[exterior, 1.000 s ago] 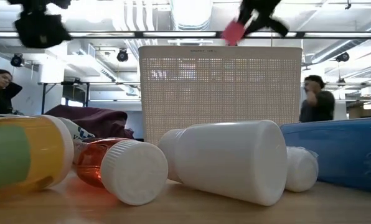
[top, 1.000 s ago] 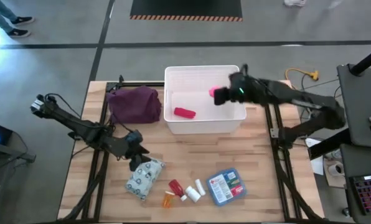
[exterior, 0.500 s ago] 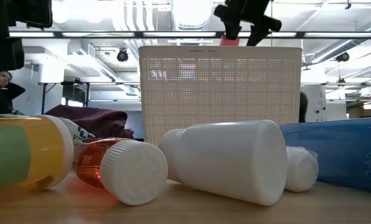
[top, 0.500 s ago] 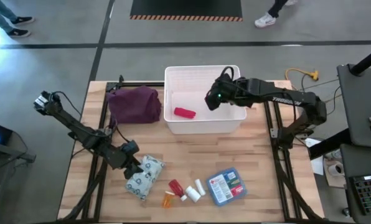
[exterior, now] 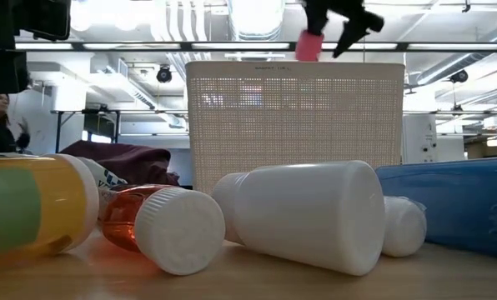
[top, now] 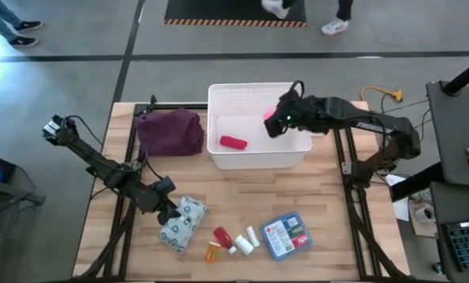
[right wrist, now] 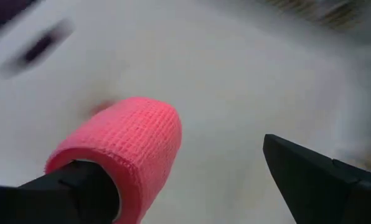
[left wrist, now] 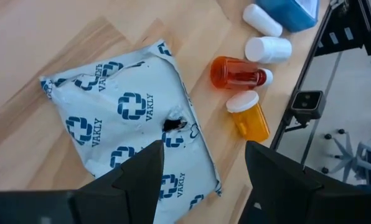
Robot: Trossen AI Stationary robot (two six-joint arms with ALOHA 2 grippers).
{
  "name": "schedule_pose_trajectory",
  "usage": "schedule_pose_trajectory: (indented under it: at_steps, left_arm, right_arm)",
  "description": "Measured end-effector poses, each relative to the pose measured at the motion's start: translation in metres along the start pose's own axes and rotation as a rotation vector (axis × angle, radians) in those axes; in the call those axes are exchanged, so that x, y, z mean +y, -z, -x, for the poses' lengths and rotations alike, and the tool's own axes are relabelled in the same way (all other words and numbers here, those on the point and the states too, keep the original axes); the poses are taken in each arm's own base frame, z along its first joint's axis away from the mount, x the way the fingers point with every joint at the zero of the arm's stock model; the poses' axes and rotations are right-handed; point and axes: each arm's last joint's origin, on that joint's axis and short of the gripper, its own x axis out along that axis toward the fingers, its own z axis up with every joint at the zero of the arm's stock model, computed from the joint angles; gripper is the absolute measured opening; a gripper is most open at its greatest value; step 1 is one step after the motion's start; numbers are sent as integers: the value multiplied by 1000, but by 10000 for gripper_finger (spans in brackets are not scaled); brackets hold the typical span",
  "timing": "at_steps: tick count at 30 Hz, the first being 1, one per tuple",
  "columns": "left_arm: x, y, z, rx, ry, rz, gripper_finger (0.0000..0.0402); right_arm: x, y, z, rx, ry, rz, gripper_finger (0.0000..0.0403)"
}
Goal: Pick & place medical supplies in basket/bin
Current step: Put the pink bandage into the white bin
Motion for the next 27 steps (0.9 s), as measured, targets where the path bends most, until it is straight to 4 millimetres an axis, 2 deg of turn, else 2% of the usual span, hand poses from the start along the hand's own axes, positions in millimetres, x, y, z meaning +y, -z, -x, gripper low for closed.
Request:
schedule_pose_trajectory:
  at_steps: [2,3,7,9,12,13,14,16,19,21,24,26,27]
  left_arm:
    - [0,0,0,0,0,1,208]
    - [0,0,0,0,1,1,208]
    - [0,0,0,-1,2,2,208]
    - [-1,0,1,-1,6,2,208]
    - [-3,-1,2,-3,13,3,208]
    - [-4,-1,2,-5,15,3,208]
    - [-5,-2,3,-8,21,3,208]
    - [-5,-2,3,-8,21,3,208]
    - [-5,-2,3,-8,19,2,208]
    - [-4,-1,2,-7,17,1,208]
    - [-5,-2,3,-12,22,1,208]
    - [-5,-2,3,-15,23,2,208]
    - [-6,-2,3,-22,27,3,208]
  right_arm:
    - [-5,-5,-11,163,-139,-54,342]
    - [-7,-8,-17,183,-149,-86,339]
    - [-17,-23,-24,137,-127,-146,330]
    - [-23,-28,-23,84,-41,-168,329]
    - [-27,-34,-29,202,-99,-75,329]
    - [-31,-34,-31,219,-28,-87,329]
    - [-29,-30,-32,243,17,-74,329]
    - [-22,-34,-35,342,-71,21,329]
    - [-9,-34,-47,297,12,-44,329]
    - [-1,-46,-48,347,-213,97,329]
    - [10,-56,-47,271,-212,-29,329]
    - [10,-69,-50,275,-302,28,329]
    - [10,-75,-50,221,-264,2,329]
